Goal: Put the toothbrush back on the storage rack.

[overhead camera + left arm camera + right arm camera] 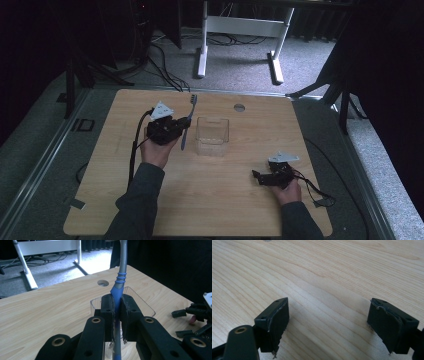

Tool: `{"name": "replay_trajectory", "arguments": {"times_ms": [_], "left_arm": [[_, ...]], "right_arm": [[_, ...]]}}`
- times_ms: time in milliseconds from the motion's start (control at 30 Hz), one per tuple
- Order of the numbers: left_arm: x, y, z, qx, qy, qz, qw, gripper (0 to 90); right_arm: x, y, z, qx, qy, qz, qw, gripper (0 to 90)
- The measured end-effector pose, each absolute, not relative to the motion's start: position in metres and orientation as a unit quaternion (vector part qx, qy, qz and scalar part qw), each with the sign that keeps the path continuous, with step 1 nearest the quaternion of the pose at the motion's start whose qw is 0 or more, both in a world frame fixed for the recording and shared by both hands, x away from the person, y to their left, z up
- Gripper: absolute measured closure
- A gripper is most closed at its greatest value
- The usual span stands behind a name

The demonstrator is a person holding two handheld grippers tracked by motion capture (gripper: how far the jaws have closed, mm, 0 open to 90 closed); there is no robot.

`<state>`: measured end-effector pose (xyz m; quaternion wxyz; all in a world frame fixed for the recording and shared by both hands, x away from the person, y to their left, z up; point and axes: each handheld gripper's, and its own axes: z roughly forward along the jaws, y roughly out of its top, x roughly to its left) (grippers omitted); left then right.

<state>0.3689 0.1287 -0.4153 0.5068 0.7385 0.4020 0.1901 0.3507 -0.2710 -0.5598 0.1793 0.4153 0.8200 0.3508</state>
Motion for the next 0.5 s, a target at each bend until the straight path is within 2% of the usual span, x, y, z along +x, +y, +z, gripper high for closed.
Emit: {"name": "replay_trajectory", "arguments": {"times_ms": [500], "left_arm": [[0.381, 0.116, -0.413, 0.737, 0.403, 0.181, 0.511, 81.6]], "right_arm": [[0.351, -0.271, -0.560, 0.415, 0.820, 0.351, 0.180, 17.1]]}}
